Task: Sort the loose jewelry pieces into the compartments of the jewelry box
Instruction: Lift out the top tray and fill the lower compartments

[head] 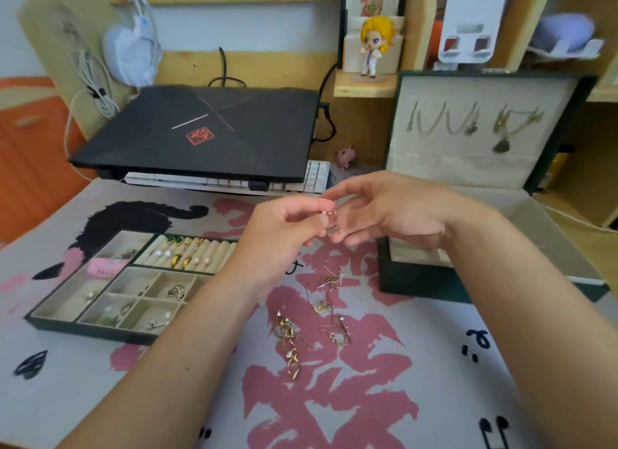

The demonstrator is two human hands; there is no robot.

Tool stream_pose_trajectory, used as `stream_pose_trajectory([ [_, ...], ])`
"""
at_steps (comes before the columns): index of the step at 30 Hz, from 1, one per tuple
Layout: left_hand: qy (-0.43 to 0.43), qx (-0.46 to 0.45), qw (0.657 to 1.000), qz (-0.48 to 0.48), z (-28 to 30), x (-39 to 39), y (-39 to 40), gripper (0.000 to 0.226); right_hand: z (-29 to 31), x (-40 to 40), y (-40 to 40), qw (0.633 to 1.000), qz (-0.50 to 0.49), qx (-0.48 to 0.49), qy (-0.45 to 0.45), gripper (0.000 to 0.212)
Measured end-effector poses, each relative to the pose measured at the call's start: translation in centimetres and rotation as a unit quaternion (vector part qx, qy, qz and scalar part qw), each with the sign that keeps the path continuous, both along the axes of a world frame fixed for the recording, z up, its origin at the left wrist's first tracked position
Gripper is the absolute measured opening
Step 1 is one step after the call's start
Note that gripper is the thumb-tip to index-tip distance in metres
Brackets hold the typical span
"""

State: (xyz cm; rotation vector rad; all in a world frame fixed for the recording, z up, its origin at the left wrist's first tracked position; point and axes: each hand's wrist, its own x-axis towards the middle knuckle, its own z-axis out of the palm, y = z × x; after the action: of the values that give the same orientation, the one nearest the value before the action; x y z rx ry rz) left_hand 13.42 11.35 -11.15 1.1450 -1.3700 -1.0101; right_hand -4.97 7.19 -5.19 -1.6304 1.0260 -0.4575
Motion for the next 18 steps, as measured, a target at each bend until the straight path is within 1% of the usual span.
stream_pose_trajectory([
  [1,-0.014,-0.001,1.000,-0.001,0.0,-0.1,0.0,0.027,-0.2,0.2,0.0,0.999,-0.016,-0.038,0.032,0.032],
  [3,-0.032,0.007,0.999,0.014,-0.1,-0.2,0.0,0.027,-0.7,0.4,-0.1,0.985,-0.053,-0.129,0.106,0.013],
  [4,-0.038,0.013,0.999,0.031,-0.1,-0.1,-0.1,0.025,-0.9,0.5,-0.1,0.976,-0.066,-0.164,0.126,0.009],
  [6,-0.045,0.016,0.997,0.061,-0.2,0.1,-0.2,0.017,-1.0,0.6,-0.3,0.965,-0.085,-0.207,0.137,0.009],
  [8,-0.041,0.004,0.997,0.072,-0.3,0.0,-0.2,0.010,-1.0,0.5,-0.4,0.958,-0.080,-0.234,0.145,0.007],
  [10,-0.001,-0.010,0.997,0.076,-0.3,-0.2,-0.1,0.013,-1.1,0.4,-0.5,0.953,-0.066,-0.248,0.163,0.006],
  [11,0.036,-0.014,0.996,0.077,-0.2,-0.3,-0.1,0.015,-1.2,0.4,-0.4,0.944,-0.055,-0.262,0.193,0.009],
  [13,0.110,-0.018,0.991,0.081,-0.1,-0.3,0.0,0.017,-1.4,0.6,-0.2,0.911,-0.017,-0.307,0.274,0.019],
  [15,0.164,-0.015,0.982,0.089,0.1,-0.3,-0.1,0.018,-1.7,1.0,0.1,0.875,0.036,-0.336,0.347,0.028],
  [16,0.177,-0.013,0.980,0.093,0.3,-0.3,0.0,0.018,-2.0,1.3,0.3,0.858,0.062,-0.340,0.380,0.030],
  [18,0.189,-0.008,0.977,0.096,0.4,-0.5,0.0,0.018,-2.9,1.9,0.7,0.829,0.105,-0.345,0.428,0.025],
])
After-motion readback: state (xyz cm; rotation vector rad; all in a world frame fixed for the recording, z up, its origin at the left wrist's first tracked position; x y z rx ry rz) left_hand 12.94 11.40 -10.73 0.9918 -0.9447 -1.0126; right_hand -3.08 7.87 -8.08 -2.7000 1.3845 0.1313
